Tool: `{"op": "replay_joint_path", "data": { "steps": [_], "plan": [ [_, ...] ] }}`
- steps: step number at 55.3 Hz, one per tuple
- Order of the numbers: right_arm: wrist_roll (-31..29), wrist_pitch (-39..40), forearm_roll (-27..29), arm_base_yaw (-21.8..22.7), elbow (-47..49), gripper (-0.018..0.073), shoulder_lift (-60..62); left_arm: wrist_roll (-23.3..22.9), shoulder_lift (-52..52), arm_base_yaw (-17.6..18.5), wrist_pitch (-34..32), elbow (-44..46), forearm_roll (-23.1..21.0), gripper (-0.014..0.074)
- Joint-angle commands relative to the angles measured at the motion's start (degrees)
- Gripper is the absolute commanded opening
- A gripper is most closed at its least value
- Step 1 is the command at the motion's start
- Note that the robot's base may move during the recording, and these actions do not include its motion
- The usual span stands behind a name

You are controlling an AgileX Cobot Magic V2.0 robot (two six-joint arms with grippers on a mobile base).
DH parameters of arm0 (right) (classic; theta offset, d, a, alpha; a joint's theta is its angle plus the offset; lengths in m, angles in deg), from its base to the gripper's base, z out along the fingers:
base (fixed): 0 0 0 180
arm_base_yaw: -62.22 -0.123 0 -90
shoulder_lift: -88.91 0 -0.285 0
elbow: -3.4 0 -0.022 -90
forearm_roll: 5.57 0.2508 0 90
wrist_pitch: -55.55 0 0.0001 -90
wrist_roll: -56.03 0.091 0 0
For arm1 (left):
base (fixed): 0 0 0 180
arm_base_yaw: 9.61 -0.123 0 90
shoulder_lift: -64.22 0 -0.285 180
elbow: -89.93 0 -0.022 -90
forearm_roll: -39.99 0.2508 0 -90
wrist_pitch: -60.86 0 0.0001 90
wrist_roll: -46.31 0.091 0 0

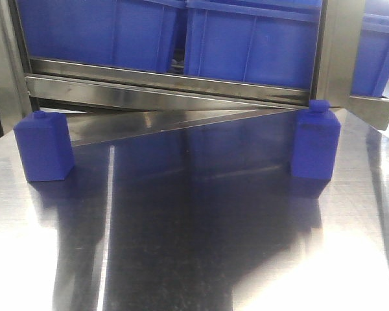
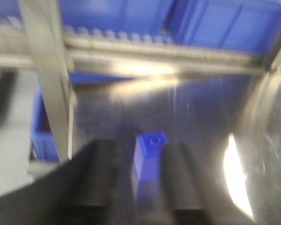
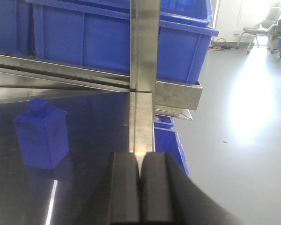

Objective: Pick and sort blue part to right shelf

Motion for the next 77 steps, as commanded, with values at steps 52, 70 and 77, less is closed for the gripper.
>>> {"op": "replay_joint_path", "data": {
  "steps": [52,70,77],
  "plan": [
    [-0.59,5.09,0.04,0.21,0.51,0.0049,0.99,-21.03,55.85,9.39,24.77,38.83,8.38,0.0571],
    [-0.59,5.09,0.04,0.21,0.51,0.0049,0.99,-21.03,60.1,10.54,22.74,38.83,8.74,0.0571],
    [-0.59,5.09,0.04,0.21,0.51,0.0049,0.99,-21.03,60.4,12.56,21.44,38.83,9.77,0.0571]
  ]
}}
